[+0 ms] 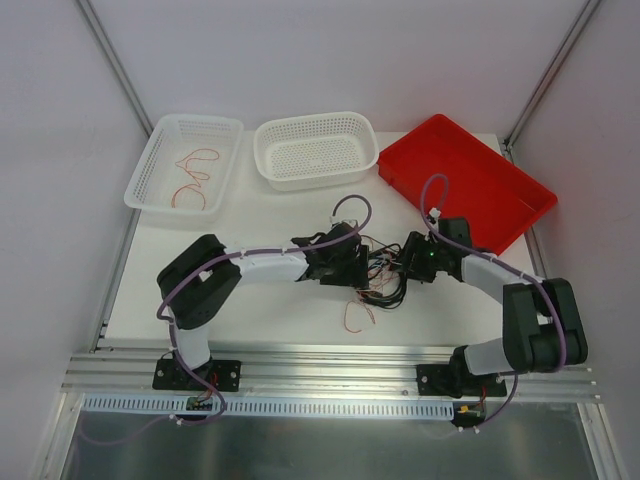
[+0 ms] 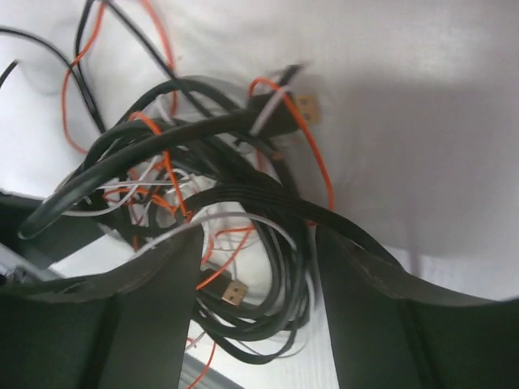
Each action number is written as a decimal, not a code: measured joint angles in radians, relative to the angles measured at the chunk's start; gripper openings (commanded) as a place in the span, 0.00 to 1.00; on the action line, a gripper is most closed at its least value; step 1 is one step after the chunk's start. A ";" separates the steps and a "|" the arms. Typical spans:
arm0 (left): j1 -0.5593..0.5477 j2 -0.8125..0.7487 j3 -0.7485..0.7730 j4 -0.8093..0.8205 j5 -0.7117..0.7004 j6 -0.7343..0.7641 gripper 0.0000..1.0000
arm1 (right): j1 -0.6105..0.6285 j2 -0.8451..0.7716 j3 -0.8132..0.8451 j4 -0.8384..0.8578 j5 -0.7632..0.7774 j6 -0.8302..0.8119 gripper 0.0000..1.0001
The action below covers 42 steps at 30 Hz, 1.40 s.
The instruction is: Untangle the cables
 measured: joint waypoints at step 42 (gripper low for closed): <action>0.084 -1.129 -0.737 -0.079 -0.089 -0.246 0.99 | 1.049 0.161 0.535 -0.626 1.062 -0.074 0.46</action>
